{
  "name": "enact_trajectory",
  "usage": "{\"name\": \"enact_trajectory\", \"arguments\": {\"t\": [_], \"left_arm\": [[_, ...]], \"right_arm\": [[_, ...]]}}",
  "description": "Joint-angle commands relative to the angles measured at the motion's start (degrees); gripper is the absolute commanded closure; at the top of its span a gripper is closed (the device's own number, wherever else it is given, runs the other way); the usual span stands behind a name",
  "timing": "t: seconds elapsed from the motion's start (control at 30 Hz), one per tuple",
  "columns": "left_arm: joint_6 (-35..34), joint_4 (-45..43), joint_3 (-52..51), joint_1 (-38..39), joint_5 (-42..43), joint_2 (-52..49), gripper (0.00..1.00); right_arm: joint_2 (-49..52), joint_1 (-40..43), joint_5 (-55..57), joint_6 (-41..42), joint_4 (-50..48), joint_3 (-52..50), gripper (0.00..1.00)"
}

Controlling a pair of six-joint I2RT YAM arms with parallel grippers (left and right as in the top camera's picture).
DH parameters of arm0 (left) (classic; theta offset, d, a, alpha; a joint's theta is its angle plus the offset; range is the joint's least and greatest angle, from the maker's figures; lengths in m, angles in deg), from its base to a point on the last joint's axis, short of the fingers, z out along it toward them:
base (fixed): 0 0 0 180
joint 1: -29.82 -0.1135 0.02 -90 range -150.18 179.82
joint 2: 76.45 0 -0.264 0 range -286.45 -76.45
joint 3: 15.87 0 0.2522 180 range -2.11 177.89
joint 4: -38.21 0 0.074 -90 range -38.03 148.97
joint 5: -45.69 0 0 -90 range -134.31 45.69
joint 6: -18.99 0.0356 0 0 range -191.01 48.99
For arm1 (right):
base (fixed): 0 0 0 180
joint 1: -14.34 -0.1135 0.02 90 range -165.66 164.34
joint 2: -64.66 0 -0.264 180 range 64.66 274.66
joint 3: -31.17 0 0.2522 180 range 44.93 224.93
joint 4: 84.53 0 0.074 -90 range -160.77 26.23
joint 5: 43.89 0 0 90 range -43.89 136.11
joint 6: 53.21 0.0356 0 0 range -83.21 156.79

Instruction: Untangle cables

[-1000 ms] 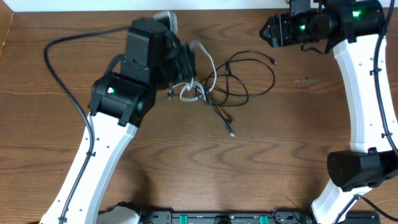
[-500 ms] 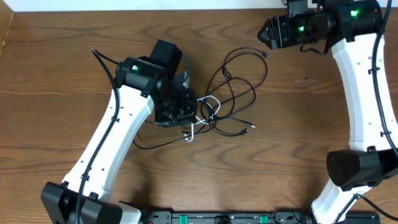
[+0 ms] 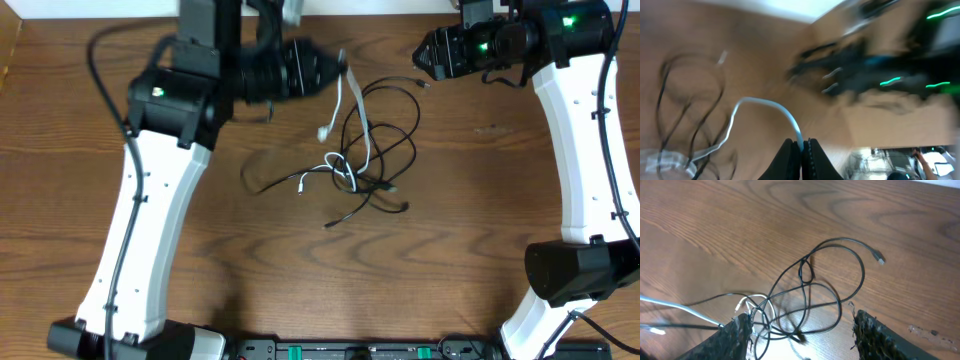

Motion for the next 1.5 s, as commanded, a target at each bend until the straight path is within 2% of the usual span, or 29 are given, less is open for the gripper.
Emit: {"name": "enact_trajectory", "arguments": {"t": [0.0,0.03,0.17,0.3,0.43,0.53,0.7,0.83,1.03,1.23,1.37,1.47], "left_arm": [[-8.7,-7.4,5.1,-0.4,1.9,0.6,0.93],[-9.4,-8.5,5.4,-0.6,0.9,0.6,0.93],[-10.1,-9.2,5.6,-3.0,-12.2,0.5,0.92],[-11.1,-7.1,5.6,-3.6,-13.6,0.5,0.93],[-5.4,-1.4,5.6,-3.6,-14.4,0.5,0.92],[-2.1,-2.0,5.6,-3.6,-14.7,0.5,0.92],[-3.2,-7.6,5.7,-3.7,-17.7,0.6,0.93],[-8.2,-15.0,6.8,-4.9,-18.5,0.6,0.93],[-14.9,-21.9,7.1,-7.8,-18.3,0.9,0.93],[-15.9,-26.2,7.1,-8.0,-18.5,2.0,0.93],[-15.8,-26.2,7.1,-8.0,-18.5,2.4,0.92],[-15.9,-26.2,7.1,-8.0,-18.5,2.4,0.93]], "right_arm": [[0.1,-0.2,-0.5,-0.9,0.2,-0.1,0.37],[0.1,-0.2,-0.5,-1.0,0.2,-0.1,0.37],[0.2,-0.2,-1.7,-2.9,0.2,-0.4,0.35],[0.2,-0.2,-7.3,-8.6,0.1,-1.7,0.31],[0.2,-0.3,-14.2,-14.3,-0.6,-3.4,0.29],[0.2,-0.8,-14.4,-14.9,-1.5,-4.2,0.29],[0.2,-2.8,-14.2,-15.7,-3.7,-7.5,0.28],[0.2,-4.4,-14.0,-15.7,-7.4,-11.7,0.29],[0.2,-7.3,-14.2,-15.7,-14.5,-17.1,0.25],[0.2,-10.7,-14.2,-15.7,-21.6,-22.1,0.24],[0.2,-12.0,-14.2,-15.7,-26.1,-25.3,0.29],[0.2,-13.2,-14.2,-15.7,-30.9,-29.4,0.39]]}}
